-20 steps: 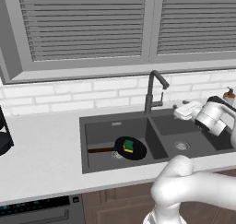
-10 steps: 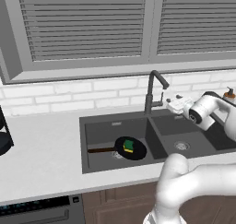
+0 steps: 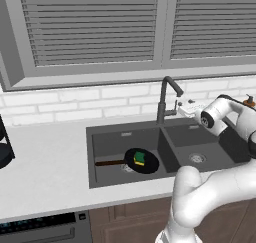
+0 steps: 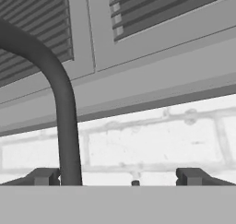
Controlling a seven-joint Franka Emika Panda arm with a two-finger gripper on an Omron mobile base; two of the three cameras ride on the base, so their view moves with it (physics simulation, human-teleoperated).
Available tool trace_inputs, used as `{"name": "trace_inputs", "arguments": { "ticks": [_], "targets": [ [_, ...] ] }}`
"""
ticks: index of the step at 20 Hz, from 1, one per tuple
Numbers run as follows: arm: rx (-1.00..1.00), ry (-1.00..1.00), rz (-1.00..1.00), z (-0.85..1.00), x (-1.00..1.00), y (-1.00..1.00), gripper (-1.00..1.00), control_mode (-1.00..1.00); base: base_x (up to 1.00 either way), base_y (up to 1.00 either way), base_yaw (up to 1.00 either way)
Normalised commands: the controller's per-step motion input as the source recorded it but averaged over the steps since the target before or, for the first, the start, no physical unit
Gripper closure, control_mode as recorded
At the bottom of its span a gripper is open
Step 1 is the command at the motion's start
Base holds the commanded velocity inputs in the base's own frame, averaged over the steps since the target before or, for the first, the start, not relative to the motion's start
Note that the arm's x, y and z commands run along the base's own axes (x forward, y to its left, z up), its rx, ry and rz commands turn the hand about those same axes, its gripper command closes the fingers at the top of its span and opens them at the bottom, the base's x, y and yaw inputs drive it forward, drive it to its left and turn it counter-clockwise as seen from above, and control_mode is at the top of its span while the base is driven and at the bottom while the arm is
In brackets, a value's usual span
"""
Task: Pick the pan and sponge and place them into the sink. Then turn on the water.
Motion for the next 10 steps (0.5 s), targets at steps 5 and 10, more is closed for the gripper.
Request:
{"name": "trace_inputs", "arguments": {
  "ticks": [5, 10],
  "targets": [
    [0.00, 0.00, -0.01, -0.25, 0.23, -0.09, -1.00, -1.00, 0.00, 0.00, 0.00],
    [0.00, 0.00, -0.04, -0.26, 0.15, 0.03, -1.00, -1.00, 0.00, 0.00, 0.00]
  ]
}}
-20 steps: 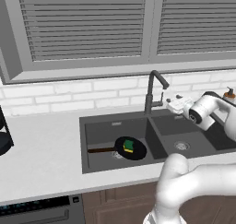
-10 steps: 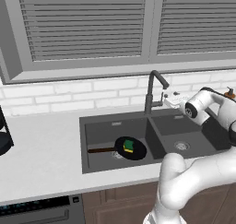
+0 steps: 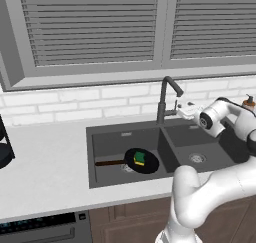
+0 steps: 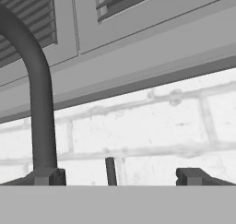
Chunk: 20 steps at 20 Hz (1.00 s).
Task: Pick the pan and sponge and place them into the sink. Then turn on the water.
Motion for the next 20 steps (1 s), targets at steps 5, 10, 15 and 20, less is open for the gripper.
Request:
{"name": "trace_inputs", "arguments": {
  "ticks": [5, 10, 15, 20],
  "targets": [
    [0.00, 0.00, -0.04, -0.01, 0.10, 0.11, -1.00, -1.00, 0.00, 0.00, 0.00],
    [0.00, 0.02, -0.04, -0.02, 0.14, 0.17, -1.00, -1.00, 0.00, 0.00, 0.00],
    [0.00, 0.00, -0.03, -0.04, 0.15, 0.08, -1.00, -1.00, 0.00, 0.00, 0.00],
    [0.00, 0.00, 0.00, 0.00, 0.18, 0.00, -1.00, -1.00, 0.00, 0.00, 0.00]
  ]
}}
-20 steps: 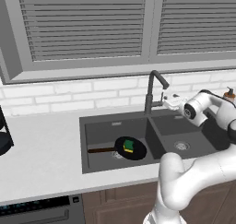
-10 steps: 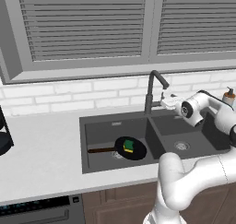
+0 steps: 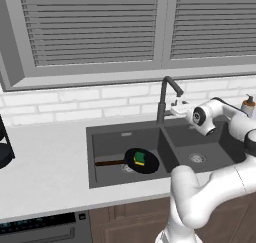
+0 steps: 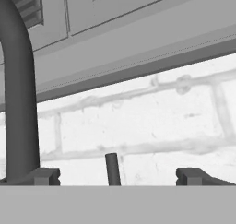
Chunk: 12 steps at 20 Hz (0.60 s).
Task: Pick the pan and sponge and place them into the sink. Then turn on the water.
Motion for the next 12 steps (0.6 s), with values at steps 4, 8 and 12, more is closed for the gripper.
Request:
{"name": "trace_inputs", "arguments": {
  "ticks": [4, 8, 12],
  "targets": [
    [0.00, 0.01, 0.00, -0.01, 0.09, 0.00, -1.00, -1.00, 0.00, 0.00, 0.00],
    [0.00, 0.00, 0.00, -0.03, 0.00, 0.00, -1.00, -1.00, 0.00, 0.00, 0.00],
    [0.00, 0.00, 0.00, -0.08, 0.00, 0.00, -1.00, -1.00, 0.00, 0.00, 0.00]
  ]
}}
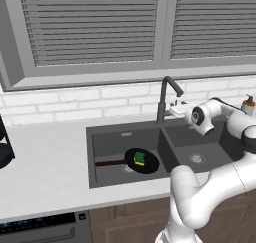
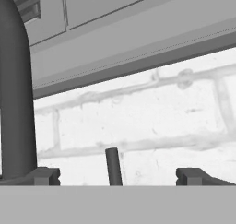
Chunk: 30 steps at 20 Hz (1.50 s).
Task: Pick the pan and sponge and place them into the sink. Then turn on the water.
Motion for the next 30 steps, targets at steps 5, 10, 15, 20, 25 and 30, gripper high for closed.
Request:
{"name": "trace_inputs", "arguments": {
  "ticks": [5, 10, 15, 20, 25, 30],
  "targets": [
    [0.00, 0.00, -0.01, -0.10, 0.00, 0.00, -1.00, -1.00, 0.00, 0.00, 0.00],
    [0.00, 0.00, -0.04, -0.02, 0.00, 0.00, -1.00, -1.00, 0.00, 0.00, 0.00],
    [0.00, 0.00, -0.10, -0.06, 0.00, 0.00, -1.00, -1.00, 0.00, 0.00, 0.00],
    [0.00, 0.00, -0.09, 0.00, 0.02, 0.00, -1.00, -1.00, 0.00, 0.00, 0.00],
    [0.00, 0.00, -0.04, 0.00, 0.06, 0.04, -1.00, -1.00, 0.00, 0.00, 0.00],
    [0.00, 0.00, -0.01, 0.00, 0.20, 0.01, -1.00, -1.00, 0.00, 0.00, 0.00]
  ]
}}
